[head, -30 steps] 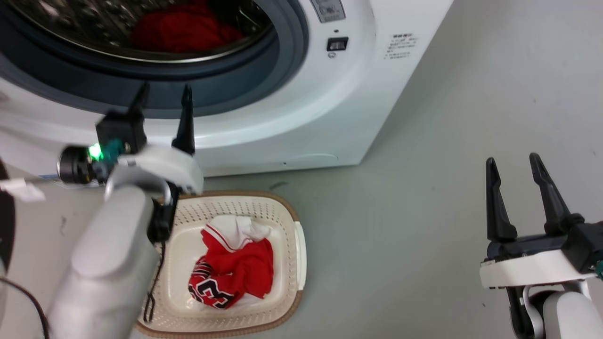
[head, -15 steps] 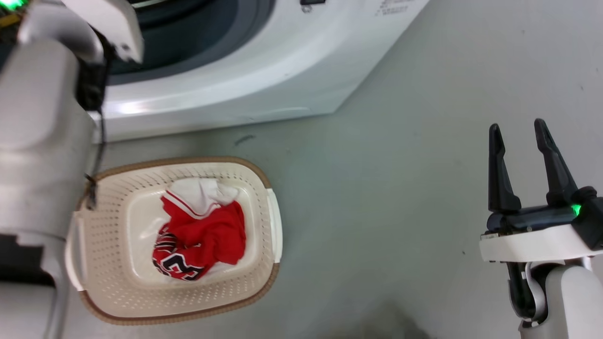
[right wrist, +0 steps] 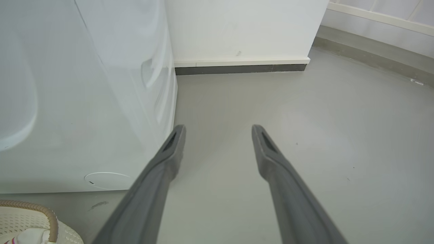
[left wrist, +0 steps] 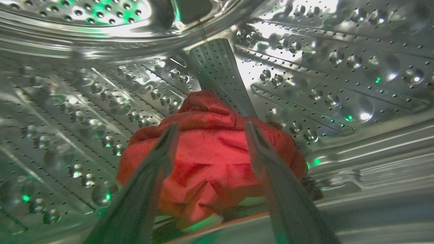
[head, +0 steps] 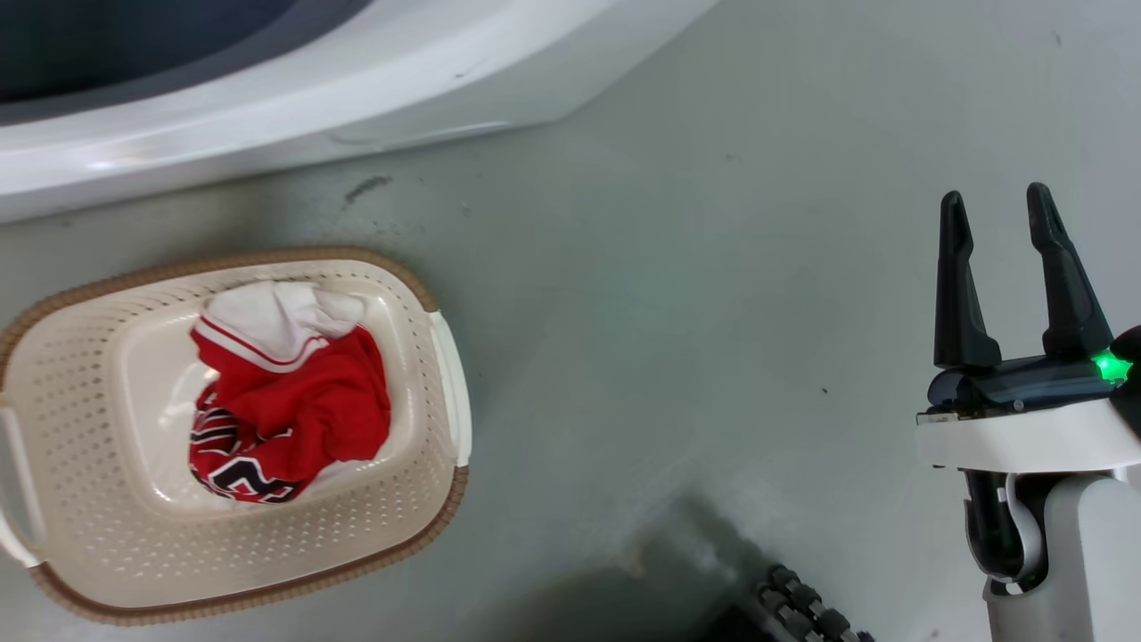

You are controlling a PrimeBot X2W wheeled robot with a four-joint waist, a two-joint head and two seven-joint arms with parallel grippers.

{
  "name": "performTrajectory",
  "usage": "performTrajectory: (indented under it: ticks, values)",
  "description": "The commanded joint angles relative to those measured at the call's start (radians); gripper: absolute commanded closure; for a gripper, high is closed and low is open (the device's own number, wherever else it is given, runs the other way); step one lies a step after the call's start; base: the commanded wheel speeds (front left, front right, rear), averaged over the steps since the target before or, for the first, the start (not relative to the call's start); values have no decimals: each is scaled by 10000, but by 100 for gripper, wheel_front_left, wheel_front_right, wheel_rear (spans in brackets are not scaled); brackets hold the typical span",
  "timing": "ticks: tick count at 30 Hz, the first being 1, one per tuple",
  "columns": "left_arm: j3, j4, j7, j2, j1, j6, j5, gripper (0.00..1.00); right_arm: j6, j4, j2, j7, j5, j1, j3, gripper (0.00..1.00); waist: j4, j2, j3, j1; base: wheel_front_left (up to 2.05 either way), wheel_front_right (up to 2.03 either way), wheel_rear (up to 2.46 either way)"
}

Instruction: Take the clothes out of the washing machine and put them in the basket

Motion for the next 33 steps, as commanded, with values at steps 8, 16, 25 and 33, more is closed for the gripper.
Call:
performTrajectory:
  ticks: [8,16,25,33]
  values:
    - [-372,732,2325,378,-1561,-145,-94,0,-7,-213,17,-26,284,-257,49,0,-510,0,789,-2,0,0,0]
    - [-828,878,3444,439,-1813,32,181,0,-7,-325,17,-26,448,-310,20,0,-569,0,1183,-2,0,0,0]
    - [-1040,152,3370,441,-926,589,211,0,-7,-355,15,-27,390,-359,-29,0,-528,0,1281,-2,0,0,0]
    - [-992,-694,3217,1014,-1093,556,125,100,-7,-304,15,-27,391,-425,118,0,-585,0,1191,-2,0,0,0]
